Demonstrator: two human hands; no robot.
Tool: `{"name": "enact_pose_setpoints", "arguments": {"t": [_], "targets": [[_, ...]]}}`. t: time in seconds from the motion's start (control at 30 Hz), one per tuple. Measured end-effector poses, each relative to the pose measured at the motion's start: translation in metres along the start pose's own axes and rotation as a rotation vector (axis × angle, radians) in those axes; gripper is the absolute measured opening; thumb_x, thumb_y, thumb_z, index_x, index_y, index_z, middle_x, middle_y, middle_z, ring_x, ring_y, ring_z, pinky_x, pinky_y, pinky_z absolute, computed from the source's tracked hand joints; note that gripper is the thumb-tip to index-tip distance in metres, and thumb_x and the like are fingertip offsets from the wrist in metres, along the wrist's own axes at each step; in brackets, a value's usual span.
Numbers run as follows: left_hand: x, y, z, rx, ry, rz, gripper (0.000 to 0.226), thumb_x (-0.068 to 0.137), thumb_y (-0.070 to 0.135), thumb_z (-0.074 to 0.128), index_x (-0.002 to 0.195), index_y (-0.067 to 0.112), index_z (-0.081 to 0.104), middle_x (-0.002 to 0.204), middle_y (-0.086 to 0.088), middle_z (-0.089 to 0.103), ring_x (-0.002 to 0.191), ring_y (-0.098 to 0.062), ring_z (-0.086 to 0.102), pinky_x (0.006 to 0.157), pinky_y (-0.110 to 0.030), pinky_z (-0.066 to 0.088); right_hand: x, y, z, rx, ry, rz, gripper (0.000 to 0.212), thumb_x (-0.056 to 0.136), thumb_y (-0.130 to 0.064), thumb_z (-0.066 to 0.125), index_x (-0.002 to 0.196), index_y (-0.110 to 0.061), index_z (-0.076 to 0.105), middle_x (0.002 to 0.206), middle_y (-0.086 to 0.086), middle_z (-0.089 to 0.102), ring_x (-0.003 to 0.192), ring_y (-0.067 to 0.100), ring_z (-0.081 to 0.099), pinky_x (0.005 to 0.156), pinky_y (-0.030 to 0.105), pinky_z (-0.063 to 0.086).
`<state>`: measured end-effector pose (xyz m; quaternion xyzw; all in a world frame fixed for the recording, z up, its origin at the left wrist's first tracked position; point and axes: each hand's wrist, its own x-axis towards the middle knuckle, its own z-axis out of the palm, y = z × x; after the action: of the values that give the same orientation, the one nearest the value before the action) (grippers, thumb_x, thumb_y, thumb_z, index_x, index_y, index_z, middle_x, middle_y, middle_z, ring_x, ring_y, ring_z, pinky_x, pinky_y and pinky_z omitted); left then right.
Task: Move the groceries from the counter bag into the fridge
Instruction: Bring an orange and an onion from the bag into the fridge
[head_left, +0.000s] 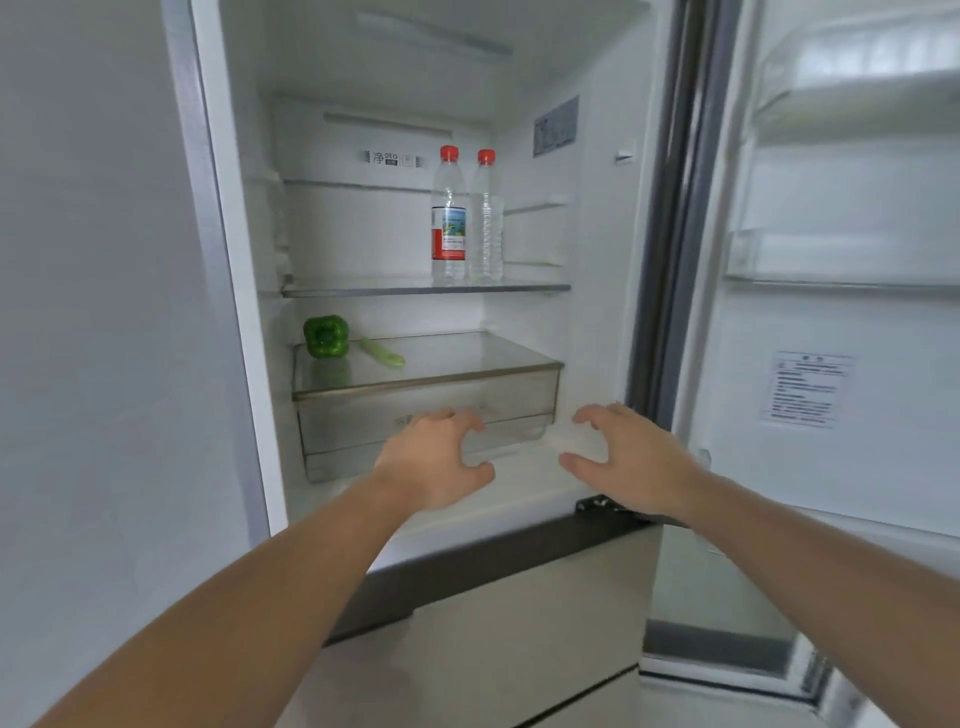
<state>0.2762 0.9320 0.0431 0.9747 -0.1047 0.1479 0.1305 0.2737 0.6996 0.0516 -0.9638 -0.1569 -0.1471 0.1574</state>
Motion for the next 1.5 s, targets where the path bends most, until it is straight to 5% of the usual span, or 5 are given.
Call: {"name": "enact_pose_setpoints", "arguments": {"t": [0.13, 0.33, 0.87, 1.2, 1.5], "targets": [[-0.014, 0.058, 0.009, -0.071, -0.001, 0.118, 0.049, 0.088, 0.048, 0.057, 0.133, 0.030, 0.050, 0.125, 0.004, 0.055, 0.119, -0.018, 0.047, 0.091, -0.027, 0.038, -0.068, 0.034, -0.031, -0.005, 0.030, 0.119, 0.061, 0.088, -0.059, 0.052, 0.140, -0.028, 0.040, 0.136, -0.003, 0.047, 0.122, 0.020, 0.050, 0.100, 0.038, 0.043], [-0.046, 0.178, 0.036, -0.190, -0.068, 0.308, 0.046, 0.085, 0.049, 0.059, 0.128, 0.033, 0.051, 0.126, 0.006, 0.051, 0.119, -0.017, 0.047, 0.095, -0.032, 0.042, -0.203, 0.098, -0.086, -0.056, 0.071, 0.329, 0.061, 0.086, -0.064, 0.049, 0.136, -0.031, 0.043, 0.136, -0.006, 0.047, 0.122, 0.018, 0.049, 0.100, 0.037, 0.043], [-0.117, 0.502, 0.102, -0.417, -0.279, 1.058, 0.057, 0.074, 0.051, 0.059, 0.127, 0.031, 0.051, 0.126, 0.007, 0.052, 0.118, -0.017, 0.049, 0.095, -0.033, 0.043, -0.495, 0.183, -0.203, -0.291, 0.225, 1.162, 0.071, 0.083, -0.069, 0.049, 0.143, -0.034, 0.032, 0.143, -0.003, 0.040, 0.127, 0.021, 0.046, 0.099, 0.041, 0.044], [-0.178, 0.629, 0.153, -0.510, -0.366, 1.560, 0.054, 0.077, 0.053, 0.061, 0.127, 0.038, 0.047, 0.128, 0.015, 0.046, 0.121, -0.013, 0.045, 0.091, -0.032, 0.044, -0.584, 0.136, -0.199, -0.492, 0.359, 1.655, 0.071, 0.084, -0.069, 0.048, 0.143, -0.036, 0.031, 0.147, -0.007, 0.036, 0.134, 0.017, 0.035, 0.102, 0.038, 0.042], [-0.340, 0.668, 0.124, -0.593, -0.605, 1.887, 0.051, 0.077, 0.055, 0.058, 0.125, 0.039, 0.046, 0.129, 0.014, 0.045, 0.120, -0.012, 0.044, 0.092, -0.037, 0.046, -0.678, -0.014, -0.190, -0.598, 0.496, 2.061, 0.070, 0.083, -0.069, 0.049, 0.142, -0.035, 0.034, 0.142, -0.005, 0.041, 0.131, 0.019, 0.038, 0.100, 0.038, 0.041]]}}
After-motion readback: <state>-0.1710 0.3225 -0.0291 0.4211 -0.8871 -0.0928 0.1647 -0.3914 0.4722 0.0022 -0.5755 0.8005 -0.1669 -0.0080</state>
